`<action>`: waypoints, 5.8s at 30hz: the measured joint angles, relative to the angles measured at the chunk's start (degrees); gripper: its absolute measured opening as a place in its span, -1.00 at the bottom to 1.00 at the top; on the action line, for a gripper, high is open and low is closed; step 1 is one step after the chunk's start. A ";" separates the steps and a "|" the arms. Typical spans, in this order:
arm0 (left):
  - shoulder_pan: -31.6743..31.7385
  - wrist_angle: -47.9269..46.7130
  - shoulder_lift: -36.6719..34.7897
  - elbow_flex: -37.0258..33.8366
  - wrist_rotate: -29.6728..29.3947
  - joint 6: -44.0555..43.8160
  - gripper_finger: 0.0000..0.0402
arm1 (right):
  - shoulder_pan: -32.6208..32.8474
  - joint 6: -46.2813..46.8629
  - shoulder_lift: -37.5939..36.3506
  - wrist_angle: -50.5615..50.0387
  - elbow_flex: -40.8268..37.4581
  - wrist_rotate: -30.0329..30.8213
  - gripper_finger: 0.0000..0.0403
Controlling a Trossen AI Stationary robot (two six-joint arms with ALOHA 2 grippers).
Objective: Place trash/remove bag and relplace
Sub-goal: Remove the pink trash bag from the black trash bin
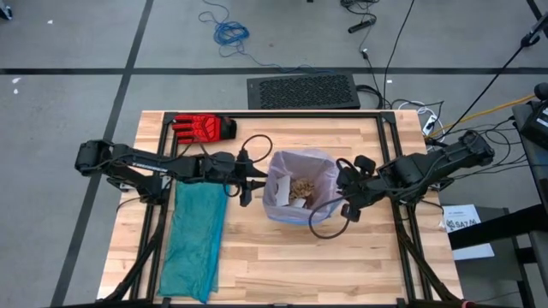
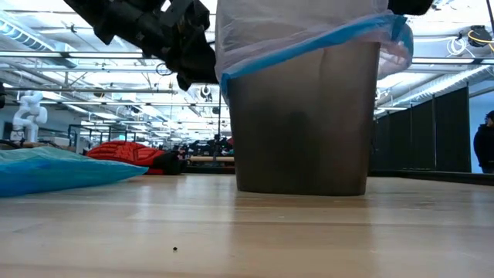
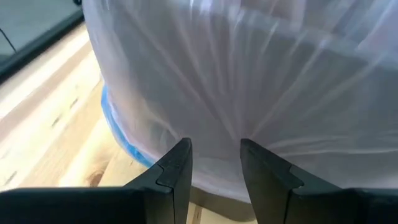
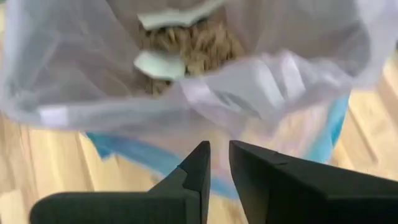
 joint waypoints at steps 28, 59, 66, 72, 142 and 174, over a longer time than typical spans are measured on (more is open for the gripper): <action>0.00 -8.75 -12.22 0.00 -2.74 3.47 -0.34 | 18.38 3.42 14.42 -11.33 -7.54 30.12 -0.30; -7.95 -14.13 -12.60 0.42 -10.70 12.57 -0.55 | 8.02 -38.16 16.19 -18.89 20.51 47.22 -1.00; -18.05 -13.75 -13.44 2.96 -14.90 20.98 -0.97 | 7.45 -34.86 16.19 -15.78 20.90 47.02 -1.00; -22.79 -14.76 -13.42 3.04 -20.36 20.93 -0.97 | 7.24 -47.87 16.15 -9.13 20.90 47.19 -1.00; 12.89 71.10 31.34 -13.44 20.91 -43.44 -0.30 | 2.25 -53.93 15.91 12.55 20.90 19.90 -0.47; 17.91 54.09 10.10 -11.58 26.38 -29.35 -1.00 | 1.50 -42.95 15.91 3.65 20.87 20.19 -0.47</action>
